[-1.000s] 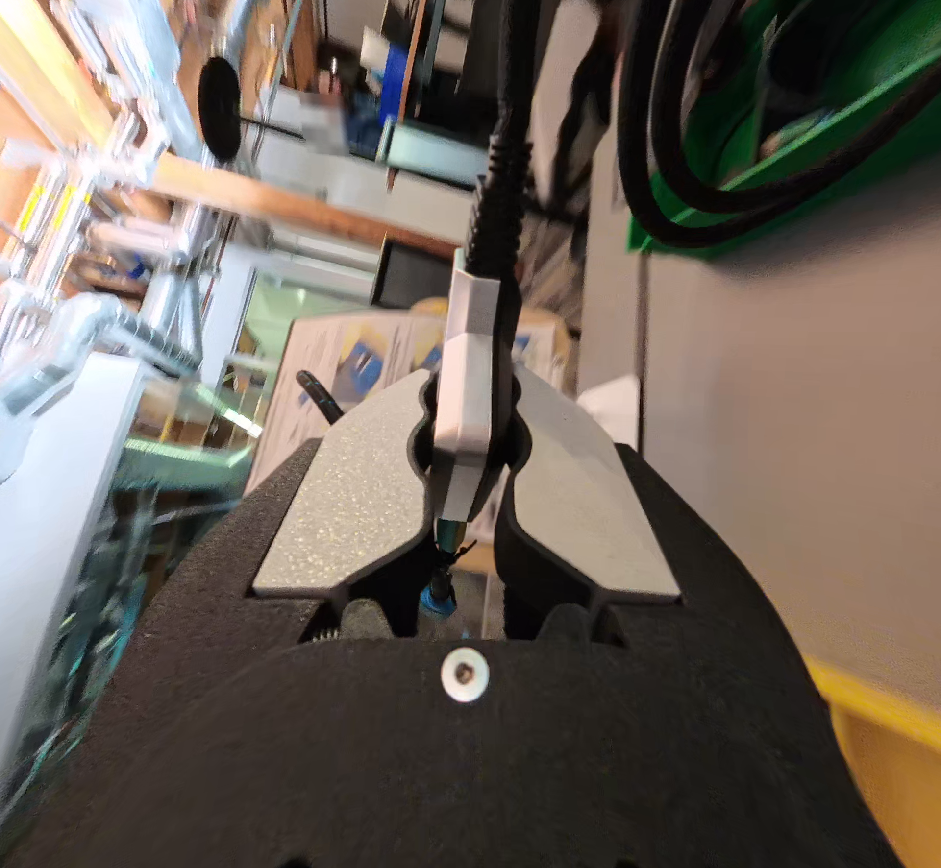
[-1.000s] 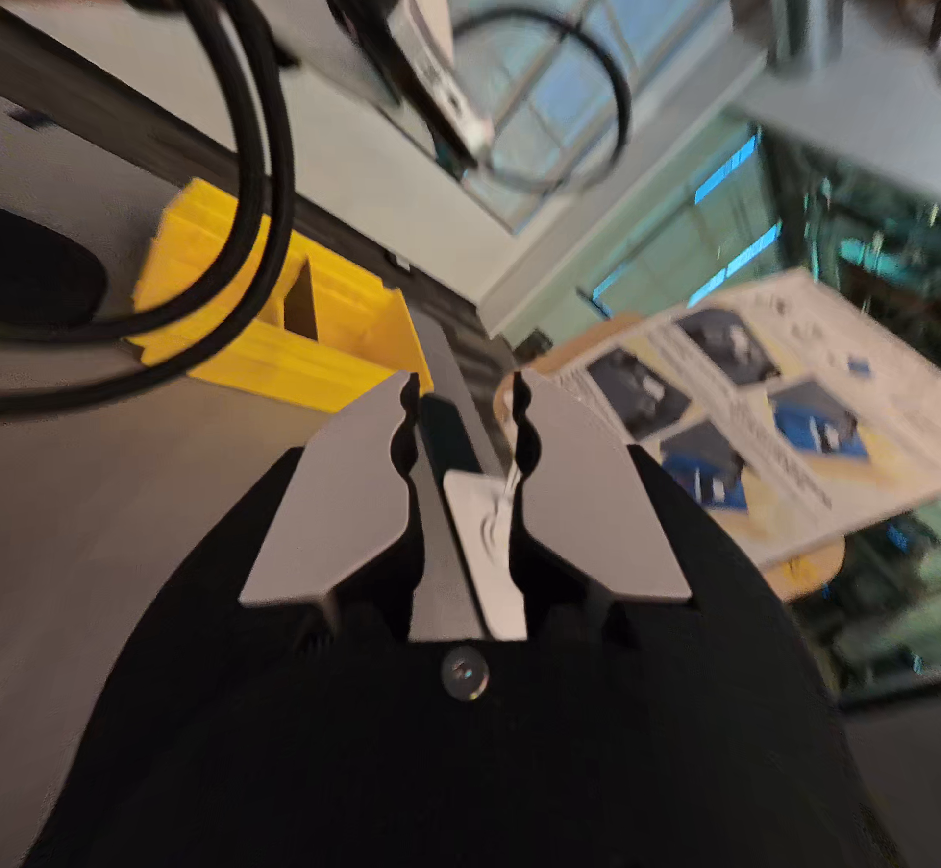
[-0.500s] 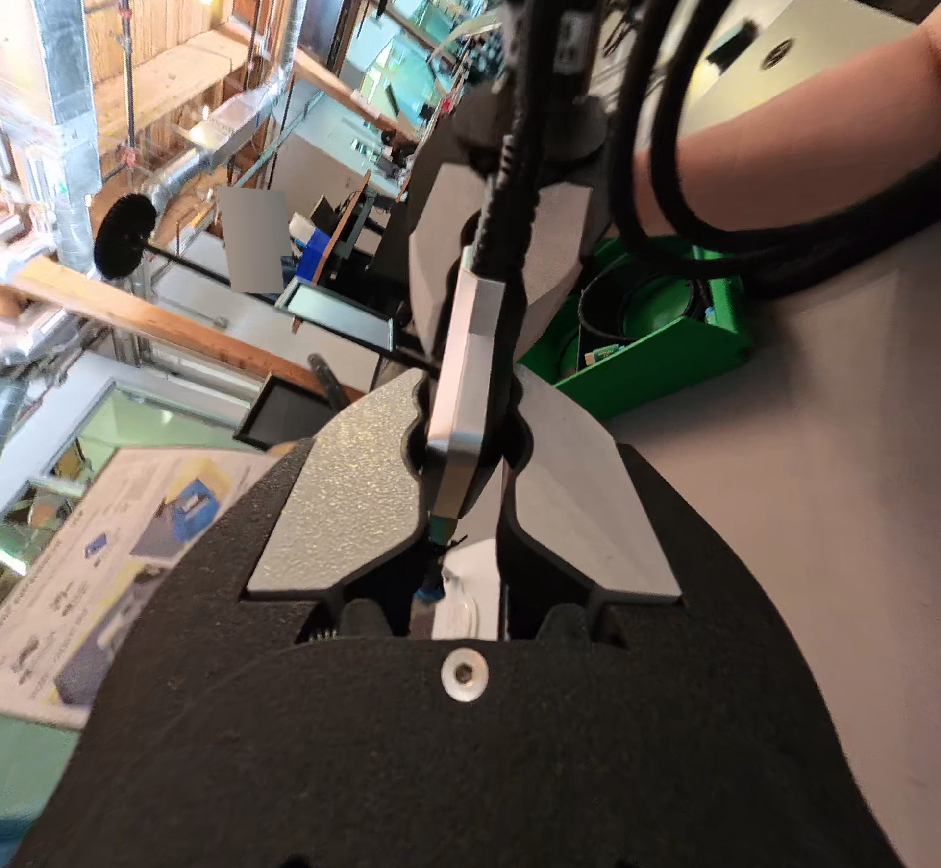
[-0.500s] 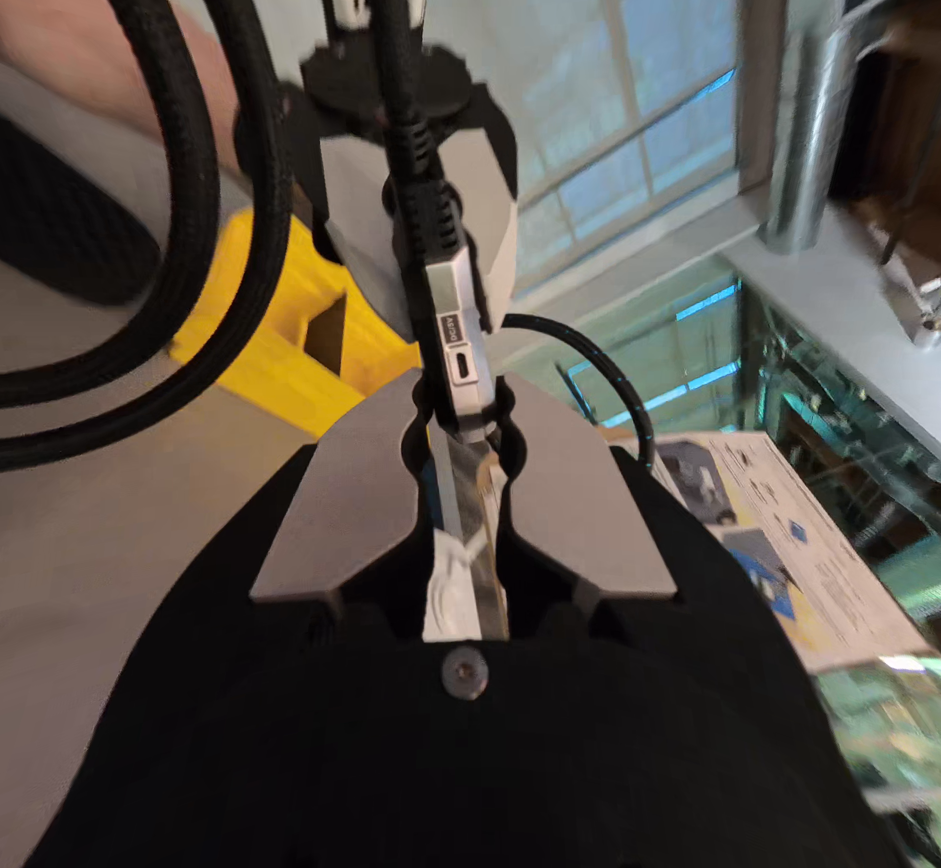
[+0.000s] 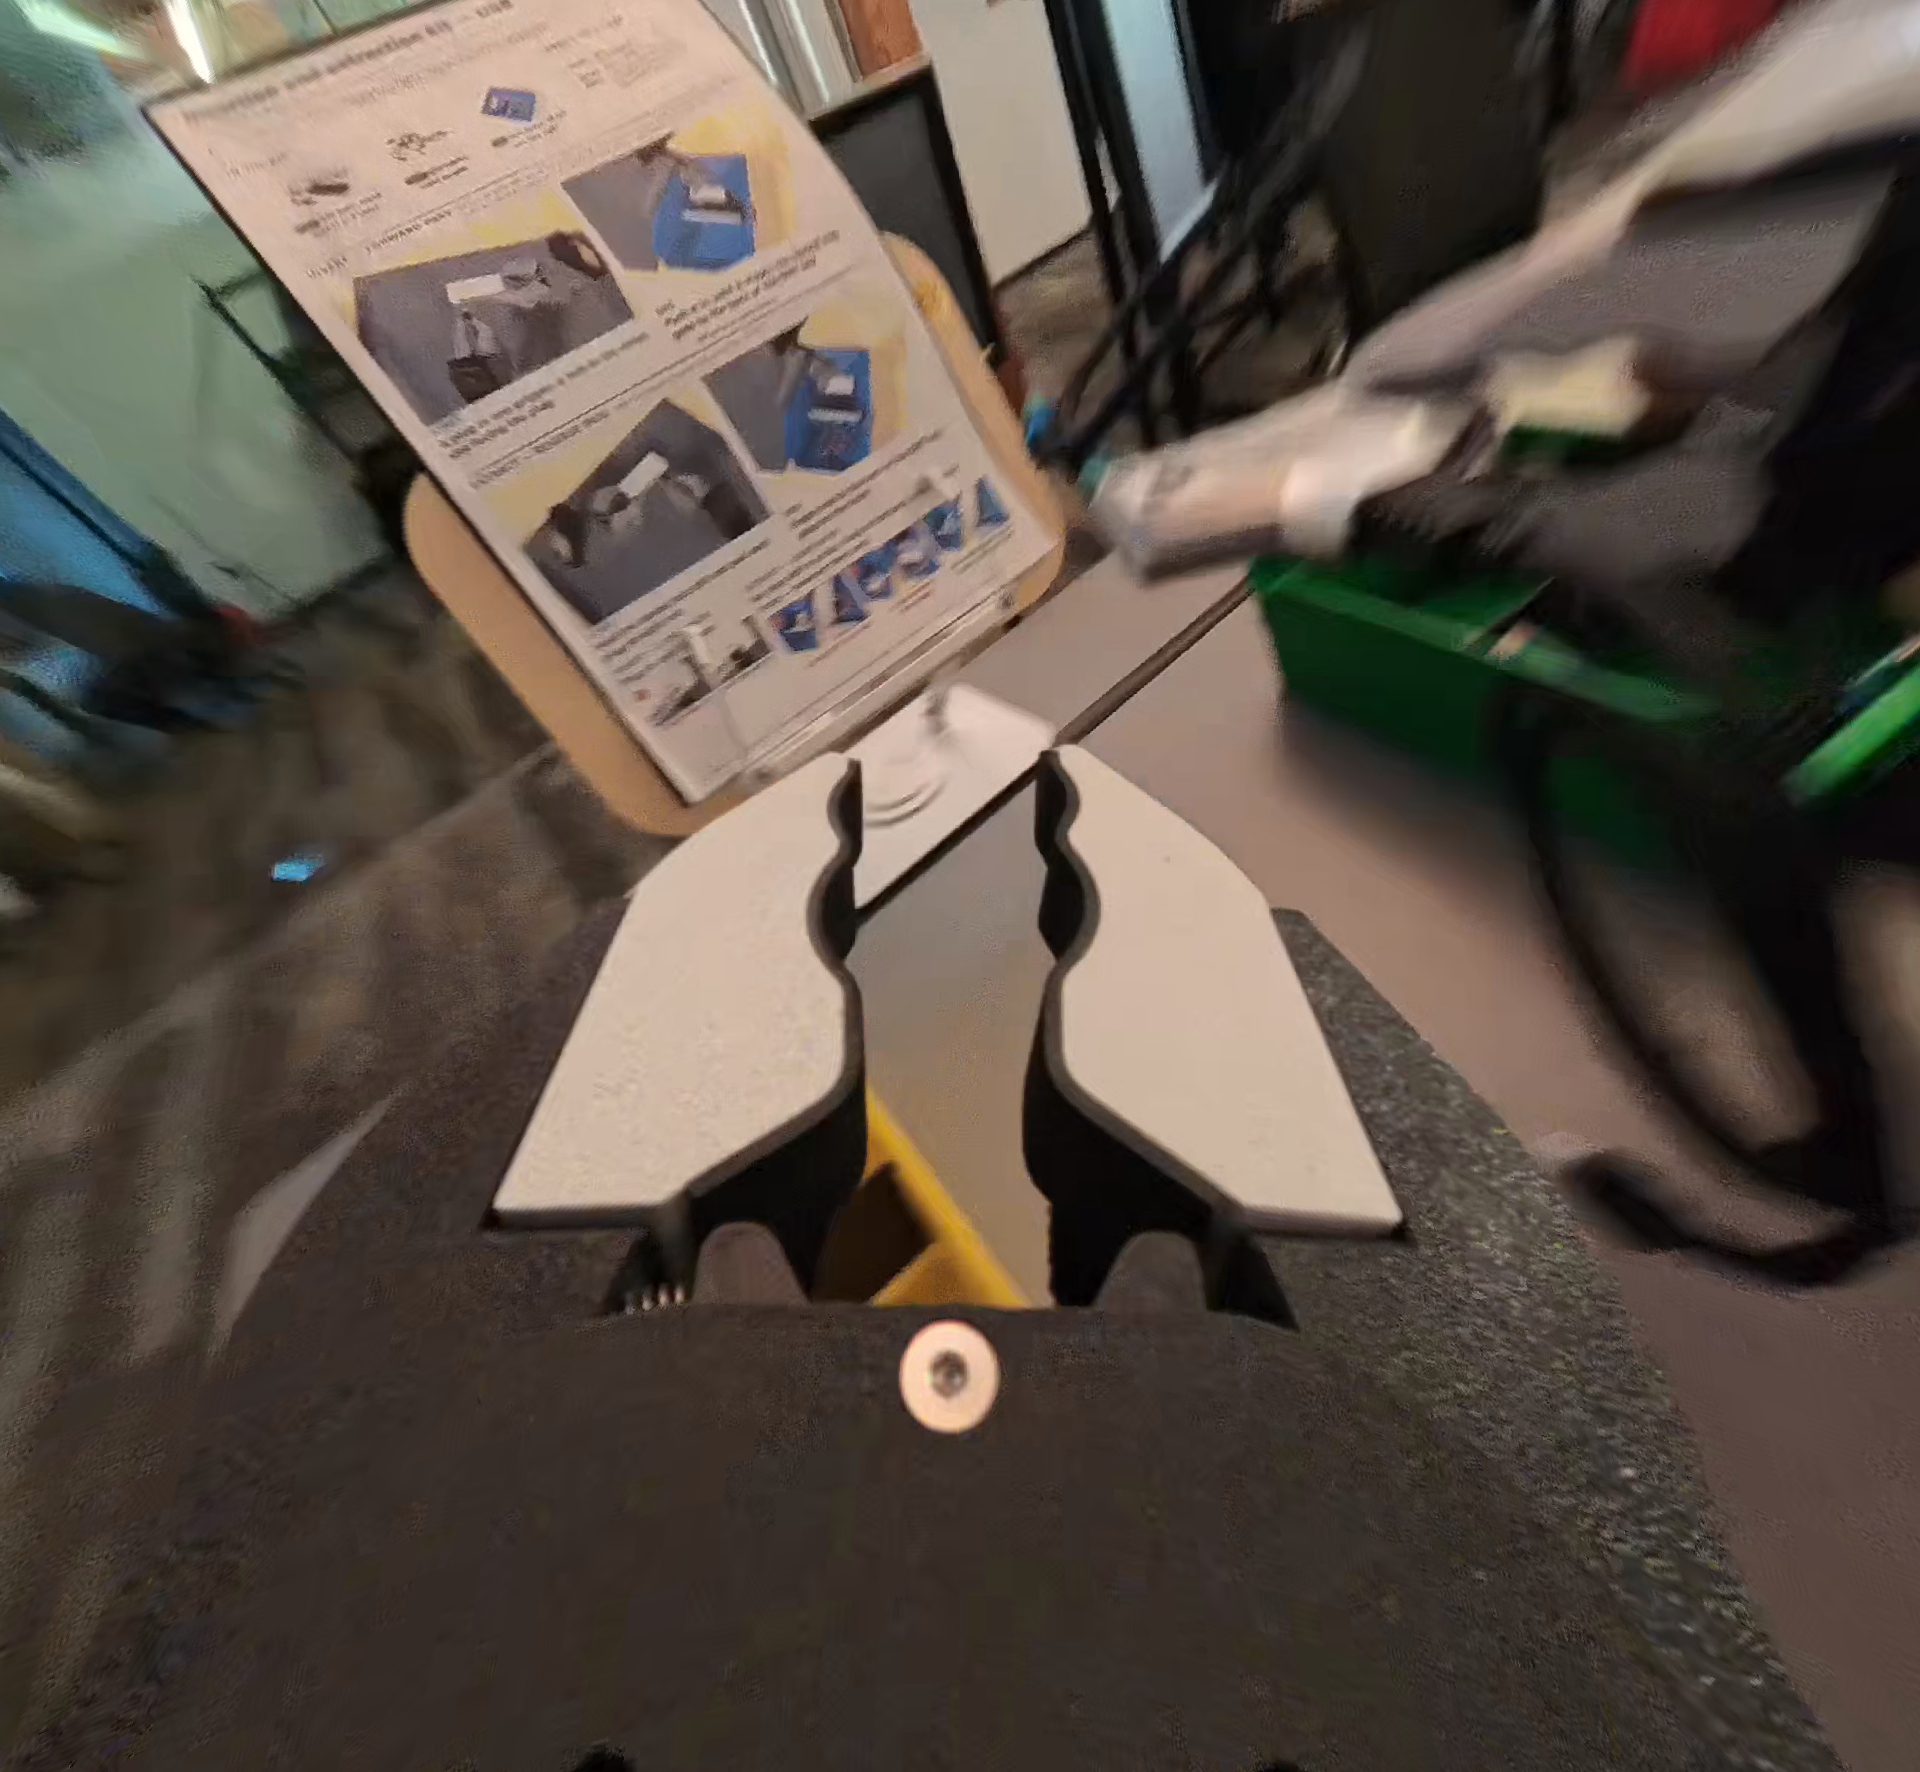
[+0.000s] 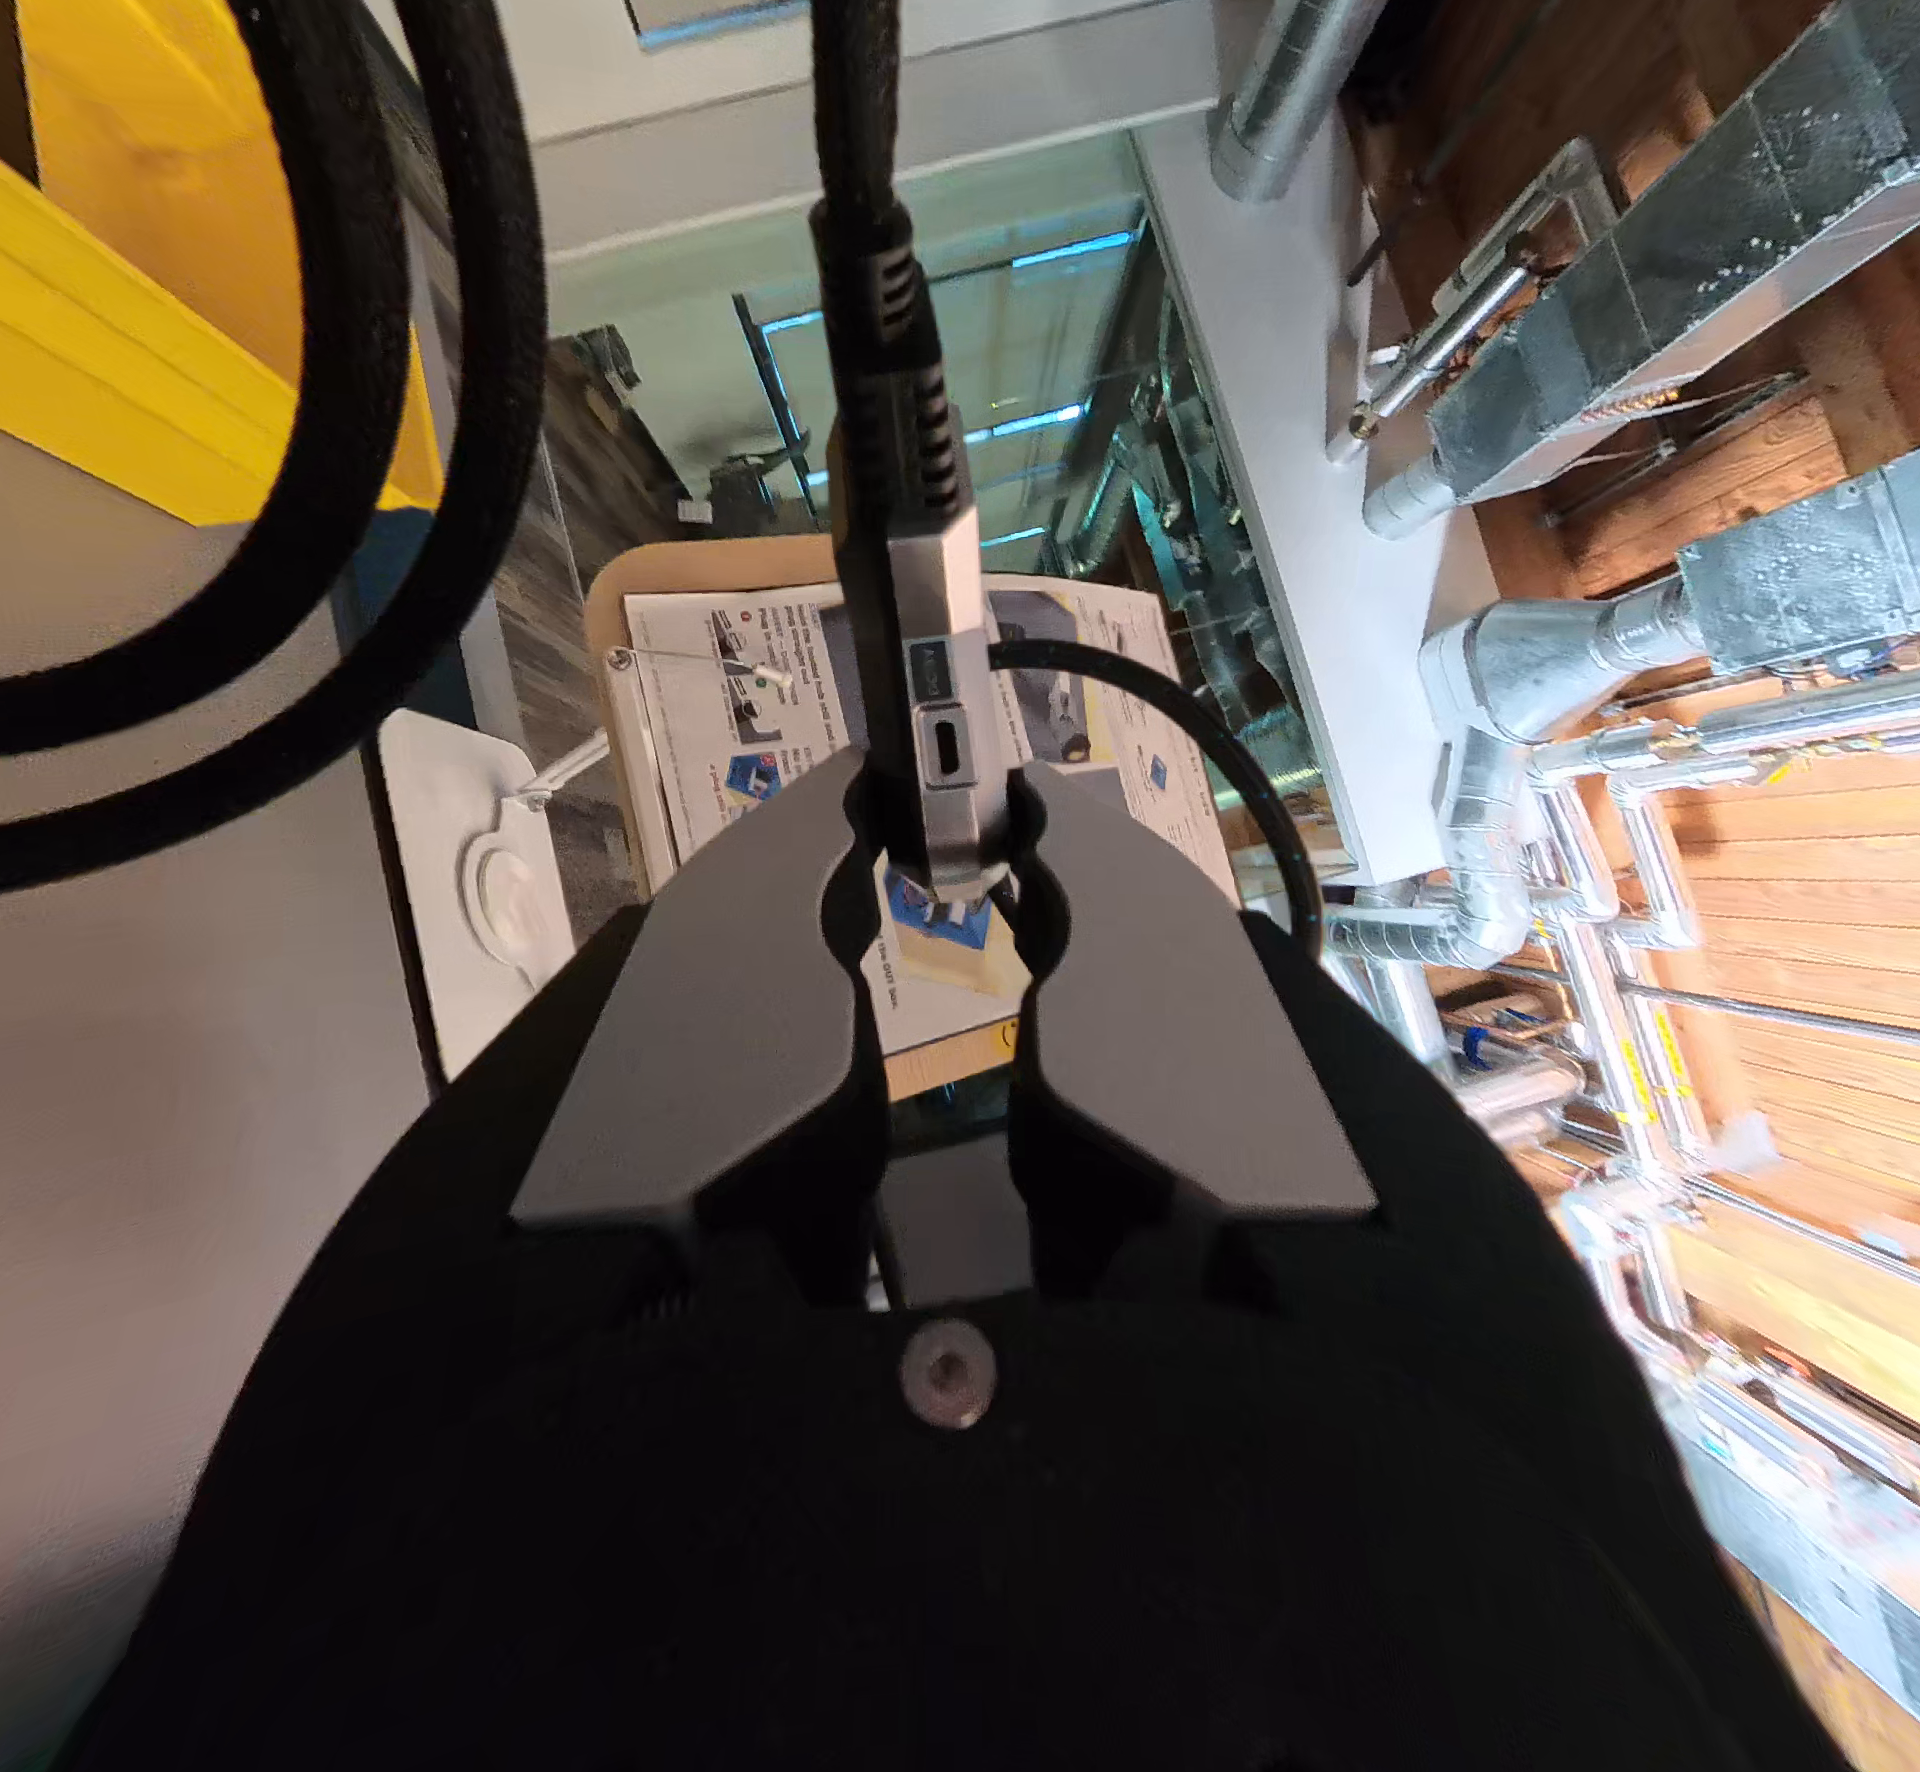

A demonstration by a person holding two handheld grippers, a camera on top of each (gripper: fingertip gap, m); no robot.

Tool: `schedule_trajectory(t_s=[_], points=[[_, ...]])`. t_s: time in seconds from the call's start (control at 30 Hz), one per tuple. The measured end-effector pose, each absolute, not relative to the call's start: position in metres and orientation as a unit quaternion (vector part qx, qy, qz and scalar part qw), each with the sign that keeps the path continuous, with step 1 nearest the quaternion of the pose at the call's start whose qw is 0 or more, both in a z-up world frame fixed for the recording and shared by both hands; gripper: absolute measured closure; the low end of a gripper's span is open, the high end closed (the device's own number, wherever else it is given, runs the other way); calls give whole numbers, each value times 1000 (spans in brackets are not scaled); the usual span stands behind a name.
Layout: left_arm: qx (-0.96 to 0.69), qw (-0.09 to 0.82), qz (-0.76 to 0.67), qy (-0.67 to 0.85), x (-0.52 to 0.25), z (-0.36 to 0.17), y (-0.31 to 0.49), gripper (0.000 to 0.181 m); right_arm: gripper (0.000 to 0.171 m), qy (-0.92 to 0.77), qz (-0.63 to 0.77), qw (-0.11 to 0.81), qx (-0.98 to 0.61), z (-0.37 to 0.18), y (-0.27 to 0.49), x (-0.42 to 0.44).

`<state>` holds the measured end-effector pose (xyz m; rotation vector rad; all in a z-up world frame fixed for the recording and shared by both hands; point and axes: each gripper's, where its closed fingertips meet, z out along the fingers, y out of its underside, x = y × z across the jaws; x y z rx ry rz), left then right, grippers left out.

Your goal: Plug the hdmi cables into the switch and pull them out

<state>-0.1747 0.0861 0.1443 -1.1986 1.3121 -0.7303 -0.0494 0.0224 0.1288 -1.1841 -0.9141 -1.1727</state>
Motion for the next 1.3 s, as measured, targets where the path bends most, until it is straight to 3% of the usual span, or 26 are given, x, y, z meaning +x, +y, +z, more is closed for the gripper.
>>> schedule_trajectory(t_s=[0.1,0.23,0.4,0.63,0.8,0.83,0.87,0.9,1.07,1.3], points=[[-535,535,-367,541,-167,157,68,149,149,-373,-526,563,-516,119,36,-46],[-575,513,-274,575,-138,124,63,131,149,-346,-552,543,-529,110,48,-44],[-604,490,-253,575,-120,98,73,148,149,-323,-579,512,-546,103,55,-43],[-592,461,-371,547,-129,131,64,138,150,-325,-563,514,-559,97,58,-45],[-599,420,-199,652,-117,75,59,127,150,-327,-561,519,-556,97,57,-57],[-586,424,-176,668,-114,70,60,134,150,-326,-562,518,-556,97,56,-59],[-570,425,-160,685,-113,67,59,155,150,-324,-566,515,-556,97,56,-59],[-558,432,-145,694,-112,66,61,159,149,-321,-568,513,-558,97,56,-58],[-483,468,-140,727,-112,75,66,160,147,-323,-562,548,-529,106,52,-64],[-440,434,-221,754,-133,82,56,161,135,-318,-382,662,-560,115,45,-66]])
